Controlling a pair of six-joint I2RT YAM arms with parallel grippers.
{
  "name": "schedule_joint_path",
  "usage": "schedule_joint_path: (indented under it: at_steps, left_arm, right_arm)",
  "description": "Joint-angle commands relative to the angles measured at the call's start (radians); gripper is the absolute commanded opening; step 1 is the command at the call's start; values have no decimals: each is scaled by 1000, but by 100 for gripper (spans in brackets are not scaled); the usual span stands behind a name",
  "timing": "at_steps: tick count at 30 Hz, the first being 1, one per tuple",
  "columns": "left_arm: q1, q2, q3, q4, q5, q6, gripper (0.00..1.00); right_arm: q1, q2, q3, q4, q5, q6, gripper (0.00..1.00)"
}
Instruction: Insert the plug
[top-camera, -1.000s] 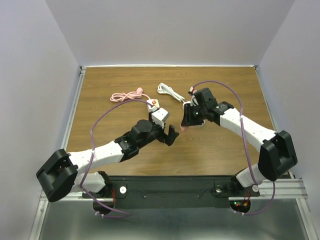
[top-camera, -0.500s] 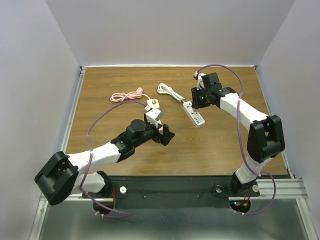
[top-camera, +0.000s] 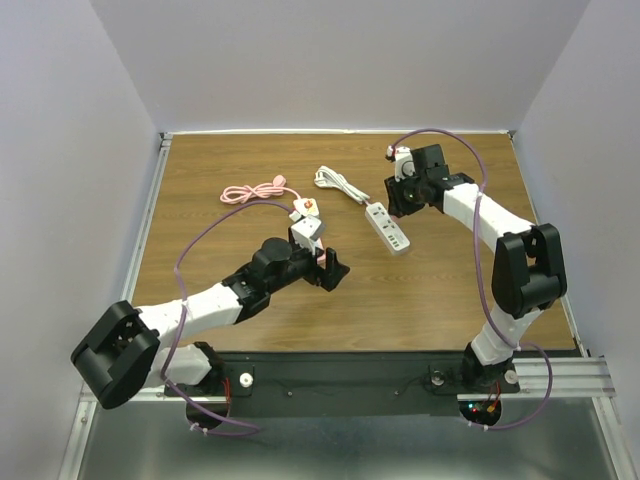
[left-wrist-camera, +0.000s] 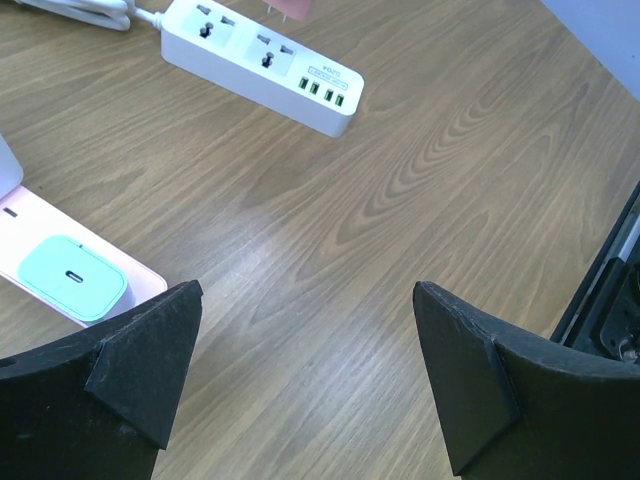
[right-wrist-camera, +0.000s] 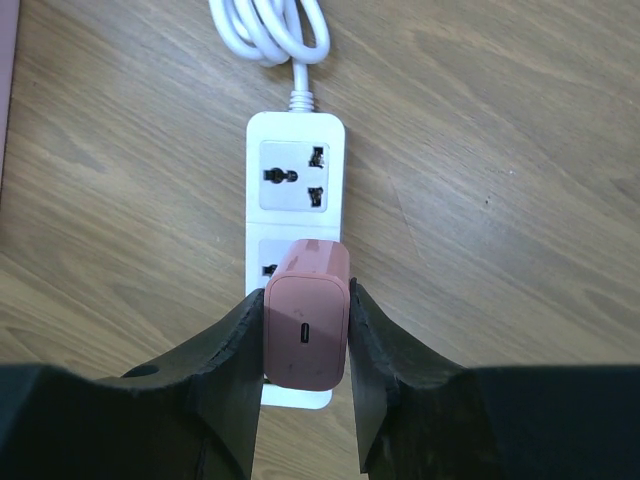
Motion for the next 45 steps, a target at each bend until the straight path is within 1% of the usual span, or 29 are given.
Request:
schedule_joint_path:
  at_steps: [1, 12, 20, 25, 45]
  left_arm:
    - [6, 11, -3, 55, 23, -7, 97]
    - [6, 26, 17, 57, 38, -3, 96]
    - [8, 23, 8, 57, 38, -4, 96]
    - [8, 21, 5, 58, 37, -6, 96]
    - [8, 23, -8, 72, 41, -12, 95]
  right_arm:
    - [-7, -12, 18, 50, -43, -48, 0]
    - [-6, 45, 24, 50, -106, -83, 0]
    - [-7, 59, 13, 48, -66, -90, 0]
    - [-7, 22, 3, 42, -25, -90, 0]
    - [-6, 19, 0, -13, -22, -88, 0]
